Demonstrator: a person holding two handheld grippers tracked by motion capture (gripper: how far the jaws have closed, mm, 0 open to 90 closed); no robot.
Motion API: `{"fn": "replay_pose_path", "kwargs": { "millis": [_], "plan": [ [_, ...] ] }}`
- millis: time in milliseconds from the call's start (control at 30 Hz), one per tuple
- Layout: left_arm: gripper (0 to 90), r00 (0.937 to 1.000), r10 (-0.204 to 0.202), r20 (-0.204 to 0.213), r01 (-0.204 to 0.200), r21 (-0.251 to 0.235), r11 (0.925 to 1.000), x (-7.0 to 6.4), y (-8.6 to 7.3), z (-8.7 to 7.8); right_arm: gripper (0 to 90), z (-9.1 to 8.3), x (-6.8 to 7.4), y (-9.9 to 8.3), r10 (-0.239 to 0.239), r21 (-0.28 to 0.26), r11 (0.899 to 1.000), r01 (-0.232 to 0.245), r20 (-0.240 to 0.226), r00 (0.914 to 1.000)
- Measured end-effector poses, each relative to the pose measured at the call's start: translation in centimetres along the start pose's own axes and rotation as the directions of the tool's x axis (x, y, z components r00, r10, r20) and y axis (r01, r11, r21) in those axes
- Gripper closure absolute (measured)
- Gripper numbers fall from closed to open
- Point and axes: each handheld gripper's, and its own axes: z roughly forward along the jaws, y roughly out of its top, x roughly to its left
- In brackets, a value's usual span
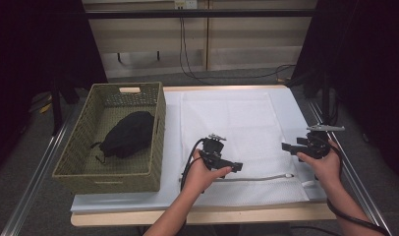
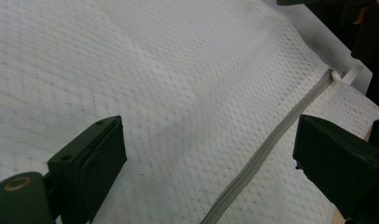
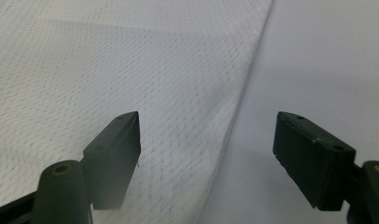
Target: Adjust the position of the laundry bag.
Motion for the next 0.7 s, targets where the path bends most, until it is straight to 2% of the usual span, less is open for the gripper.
{"fn": "replay_pose_path", "kwargs": {
  "millis": [200,300,367,467,500,533,600,633,667,700],
  "plan": [
    [9.4,0.9999,0.001,0.011,-0.002,0.018,0.9998,-0.6,0.4,0.5,23.2,0.2,0.1,-0.1,-0.009,0.009,1.0,0.009,0.002,1.0],
    [9.8,0.9997,0.01,0.02,-0.011,0.035,0.9993,-1.2,0.8,1.3,22.9,0.2,0.2,-0.1,-0.01,0.008,1.0,0.01,0.001,0.9999],
    [9.9,0.9993,0.032,0.018,-0.033,0.054,0.998,-1.4,0.9,1.6,23.0,0.1,0.2,0.0,-0.014,0.007,1.0,0.014,0.005,0.9999],
    [10.1,0.9992,0.034,0.022,-0.035,0.059,0.9977,-1.6,1.0,1.9,22.9,0.0,0.2,0.0,-0.013,0.005,1.0,0.013,0.004,0.9999],
    [10.1,0.9995,0.023,0.023,-0.024,0.05,0.9984,-1.8,1.0,2.0,22.9,0.0,0.2,0.0,-0.01,0.004,1.0,0.01,0.004,0.9999],
    [10.3,0.9984,0.046,0.032,-0.048,0.062,0.9969,-1.8,1.1,2.0,22.9,0.0,0.2,-0.1,-0.014,0.003,1.0,0.014,0.002,0.9999],
    [10.4,0.9988,0.043,0.025,-0.044,0.061,0.9972,-2.0,1.2,2.2,22.9,0.0,0.2,-0.1,-0.01,0.008,1.0,0.01,-0.001,0.9999],
    [10.6,0.9972,0.072,0.023,-0.073,0.082,0.9939,-1.9,1.4,2.2,22.9,0.0,0.2,-0.1,-0.013,0.008,1.0,0.013,0.0,0.9999],
    [10.6,0.9972,0.072,0.023,-0.073,0.082,0.9939,-1.9,1.4,2.2,22.9,0.0,0.2,-0.1,-0.013,0.008,1.0,0.013,0.0,0.9999],
    [10.9,0.9993,0.026,0.027,-0.027,0.051,0.9983,-2.3,1.4,2.5,22.9,0.0,0.3,-0.1,-0.012,0.003,1.0,0.012,-0.007,0.9999]
  ]
}}
